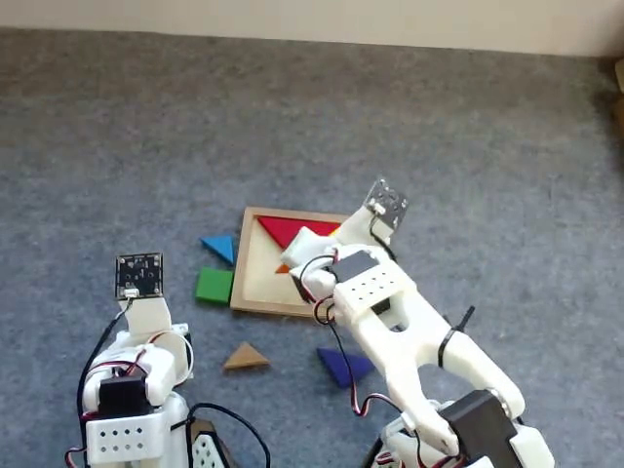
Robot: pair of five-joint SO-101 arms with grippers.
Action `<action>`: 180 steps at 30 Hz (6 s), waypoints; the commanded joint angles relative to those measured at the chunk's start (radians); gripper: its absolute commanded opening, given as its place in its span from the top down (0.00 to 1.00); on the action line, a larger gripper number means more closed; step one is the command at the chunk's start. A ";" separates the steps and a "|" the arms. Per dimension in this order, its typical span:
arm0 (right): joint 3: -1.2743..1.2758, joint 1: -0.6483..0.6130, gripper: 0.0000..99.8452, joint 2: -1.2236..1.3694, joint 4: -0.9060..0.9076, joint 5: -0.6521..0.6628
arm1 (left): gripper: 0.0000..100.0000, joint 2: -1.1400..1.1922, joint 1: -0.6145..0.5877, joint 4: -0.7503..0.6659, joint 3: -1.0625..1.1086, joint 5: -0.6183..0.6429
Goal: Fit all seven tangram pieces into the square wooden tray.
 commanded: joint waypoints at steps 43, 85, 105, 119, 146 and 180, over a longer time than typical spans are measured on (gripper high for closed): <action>-0.039 -0.008 1.00 0.059 -0.216 0.448 | 0.99 -0.036 -0.016 0.005 0.021 -0.011; -0.070 0.054 1.00 -0.173 0.147 0.483 | 0.99 -0.036 -0.016 0.005 0.021 -0.011; 0.012 -0.104 1.00 0.130 -0.226 0.471 | 0.99 -0.036 -0.016 0.005 0.021 -0.011; 0.036 -0.094 1.00 0.130 0.051 0.746 | 0.99 -0.036 -0.016 0.005 0.021 -0.011; -0.140 0.061 1.00 0.125 0.403 0.855 | 0.99 -0.036 -0.016 0.005 0.021 -0.011; -0.110 -0.151 1.00 0.139 0.031 0.852 | 0.99 -0.036 -0.016 0.005 0.021 -0.011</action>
